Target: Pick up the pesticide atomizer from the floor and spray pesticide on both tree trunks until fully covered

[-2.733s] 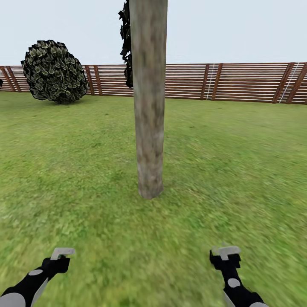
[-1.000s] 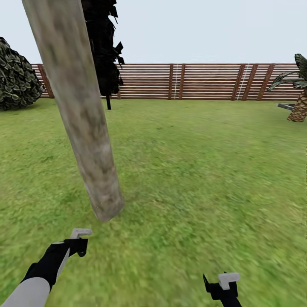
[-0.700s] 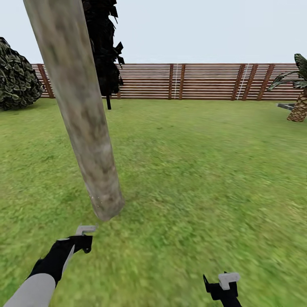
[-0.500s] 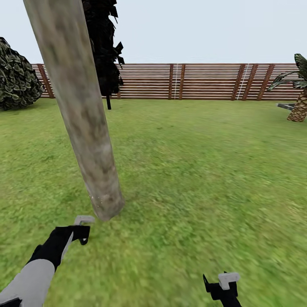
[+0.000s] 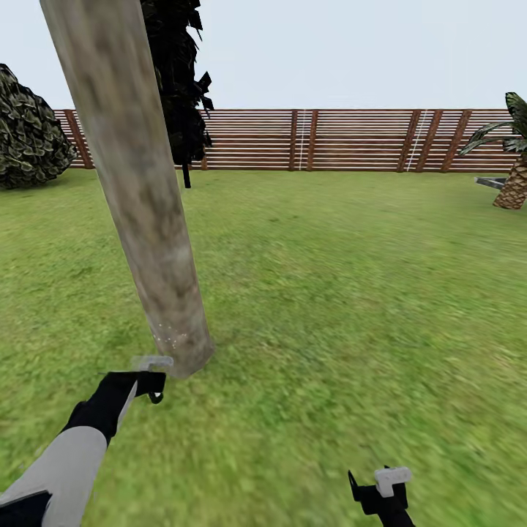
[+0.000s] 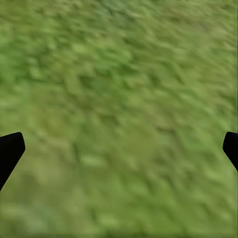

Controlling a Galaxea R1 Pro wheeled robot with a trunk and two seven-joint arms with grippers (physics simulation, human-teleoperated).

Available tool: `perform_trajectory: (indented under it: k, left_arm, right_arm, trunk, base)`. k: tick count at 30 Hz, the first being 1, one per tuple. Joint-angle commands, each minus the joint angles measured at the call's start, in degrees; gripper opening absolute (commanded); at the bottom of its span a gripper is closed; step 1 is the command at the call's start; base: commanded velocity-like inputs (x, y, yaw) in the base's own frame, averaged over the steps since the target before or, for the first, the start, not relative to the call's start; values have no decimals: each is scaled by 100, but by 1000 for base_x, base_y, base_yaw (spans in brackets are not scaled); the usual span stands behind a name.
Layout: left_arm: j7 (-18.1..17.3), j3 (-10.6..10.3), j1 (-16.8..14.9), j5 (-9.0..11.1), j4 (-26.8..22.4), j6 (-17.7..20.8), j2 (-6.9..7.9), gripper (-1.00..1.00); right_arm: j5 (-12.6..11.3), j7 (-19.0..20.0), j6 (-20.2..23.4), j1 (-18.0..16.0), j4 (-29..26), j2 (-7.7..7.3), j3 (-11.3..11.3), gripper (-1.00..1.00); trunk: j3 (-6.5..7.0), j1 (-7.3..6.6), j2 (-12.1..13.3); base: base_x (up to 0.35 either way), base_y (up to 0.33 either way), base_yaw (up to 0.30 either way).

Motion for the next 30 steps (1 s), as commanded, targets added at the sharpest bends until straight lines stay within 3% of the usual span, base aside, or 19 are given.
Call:
perform_trajectory:
  k: [1,3,4,5,7,9,11,14,16,18,20,21,23,24,25,28,30]
  left_arm:
    - [7,-31,-14,-43,-2,16,-158,-100]
    - [11,-83,-115,-54,-6,111,-245,-100]
    - [2,-82,-215,-60,-3,180,-139,-100]
    - [-4,-65,-253,-34,-2,208,75,-100]
    - [-2,-78,-269,-21,-1,222,232,-100]
    - [3,-89,-283,-21,-2,222,178,-100]
    - [5,-129,-307,-35,-41,230,-121,-100]
    - [0,-156,-363,-32,-327,347,-233,-100]
    - [-20,-162,-427,-33,-559,776,-61,-100]
    - [-51,-144,-449,-15,-593,856,188,-100]
    - [-367,-138,-425,-3,-614,908,500,-100]
    - [-488,-150,-416,-7,-619,914,514,-100]
    - [-581,-162,-440,-5,-628,928,428,-100]
    - [-604,-182,-460,-10,-631,936,286,-100]
    - [-621,-219,-551,-17,-704,978,33,-100]
    - [-636,-238,-668,-20,-973,1275,-76,-100]
    - [-644,-238,-699,-27,-1196,1428,-13,-100]
  right_arm:
    - [1,-2,0,2,0,-1,-1,100]
    - [1,-4,-1,2,0,-8,-2,100]
    - [1,-4,-1,1,0,-15,-2,100]
    - [1,-6,0,2,0,-18,-2,100]
    - [1,-8,-1,2,3,-19,-2,100]
    - [1,-8,0,2,3,-20,-2,100]
    - [2,-12,0,0,4,-26,-2,100]
    - [2,-13,0,0,6,-35,-2,100]
    - [1,-13,0,0,8,-37,-2,100]
    - [3,-13,0,0,9,-37,-2,100]
    - [1,-13,0,0,9,-37,-2,100]
    - [1,-13,0,0,9,-37,-2,100]
    - [1,-13,0,1,9,-37,-2,100]
    - [2,-13,0,2,9,-37,-2,100]
    - [2,-13,0,0,9,-37,-2,100]
    - [7,-13,0,1,9,-34,-2,100]
    - [4,-12,0,0,9,-30,-2,100]
  trunk:
    - [0,0,0]
    - [0,0,0]
    - [0,0,0]
    - [0,0,0]
    - [0,0,0]
    - [0,0,0]
    - [0,0,0]
    - [0,0,0]
    - [0,0,0]
    - [0,0,0]
    - [0,0,0]
    - [0,0,0]
    - [0,0,0]
    - [0,0,0]
    - [0,0,0]
    - [0,0,0]
    - [0,0,0]
  base:
    - [0,0,0]
    - [0,0,0]
    - [0,0,0]
    - [0,0,0]
    - [0,0,0]
    - [0,0,0]
    - [0,0,0]
    - [0,0,0]
    - [0,0,0]
    - [0,0,0]
    - [0,0,0]
    - [0,0,0]
    - [0,0,0]
    - [0,0,0]
    - [0,0,0]
    - [0,0,0]
    - [0,0,0]
